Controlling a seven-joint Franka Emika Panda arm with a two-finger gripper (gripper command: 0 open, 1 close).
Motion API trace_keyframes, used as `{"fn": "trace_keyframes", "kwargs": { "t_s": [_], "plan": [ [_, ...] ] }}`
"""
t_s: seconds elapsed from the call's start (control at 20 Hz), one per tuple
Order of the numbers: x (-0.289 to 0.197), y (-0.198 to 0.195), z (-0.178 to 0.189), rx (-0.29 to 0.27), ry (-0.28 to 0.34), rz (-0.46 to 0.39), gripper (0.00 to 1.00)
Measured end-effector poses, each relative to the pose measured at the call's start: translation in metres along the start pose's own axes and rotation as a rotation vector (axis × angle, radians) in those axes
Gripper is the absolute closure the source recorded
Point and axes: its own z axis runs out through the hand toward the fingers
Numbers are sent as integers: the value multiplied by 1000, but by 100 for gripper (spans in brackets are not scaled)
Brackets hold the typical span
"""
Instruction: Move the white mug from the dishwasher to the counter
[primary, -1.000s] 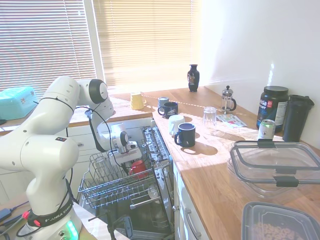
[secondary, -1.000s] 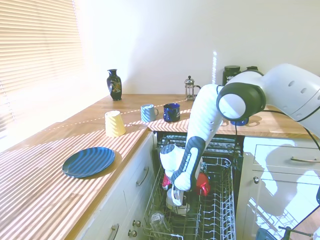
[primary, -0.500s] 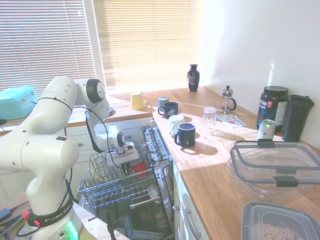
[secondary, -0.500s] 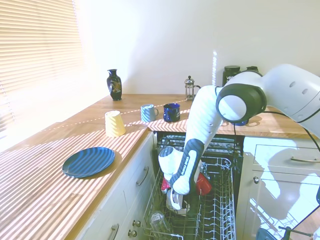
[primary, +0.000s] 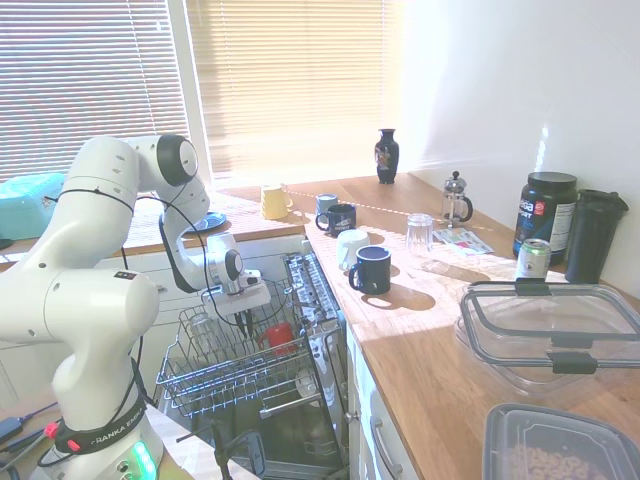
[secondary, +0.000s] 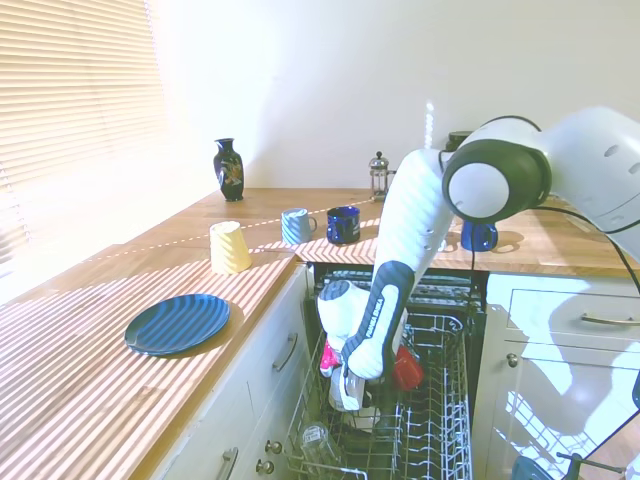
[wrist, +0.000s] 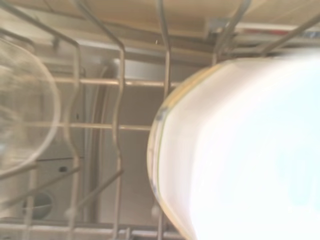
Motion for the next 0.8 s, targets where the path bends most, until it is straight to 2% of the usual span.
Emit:
{"fn": "trace_keyframes", "kwargs": {
  "t_s": [0.2, 0.6, 0.8],
  "plan": [
    [-11, 6, -47, 25, 36, 37, 100],
    [-11, 41, -159, 88, 123, 133, 100],
    [12, 88, -214, 129, 147, 243, 100]
  ]
}}
